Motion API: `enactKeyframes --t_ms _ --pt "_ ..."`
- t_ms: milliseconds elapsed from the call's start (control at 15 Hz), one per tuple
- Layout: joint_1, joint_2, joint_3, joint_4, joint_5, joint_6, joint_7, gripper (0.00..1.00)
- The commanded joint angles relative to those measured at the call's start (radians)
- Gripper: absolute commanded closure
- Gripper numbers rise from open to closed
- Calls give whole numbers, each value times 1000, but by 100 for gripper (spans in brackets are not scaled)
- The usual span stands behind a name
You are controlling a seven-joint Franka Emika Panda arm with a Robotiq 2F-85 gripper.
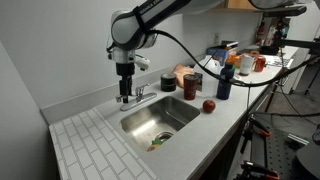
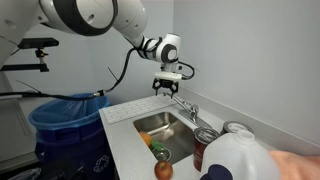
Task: Turn the tap to the left
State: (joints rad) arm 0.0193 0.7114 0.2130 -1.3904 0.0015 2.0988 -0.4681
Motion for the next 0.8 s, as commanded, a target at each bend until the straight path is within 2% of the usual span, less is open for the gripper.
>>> enactKeyframes --t_ms 0,733 --pt "25 92 4 161 27 -29 2 0" --pt "51 230 -14 397 10 -95 36 0"
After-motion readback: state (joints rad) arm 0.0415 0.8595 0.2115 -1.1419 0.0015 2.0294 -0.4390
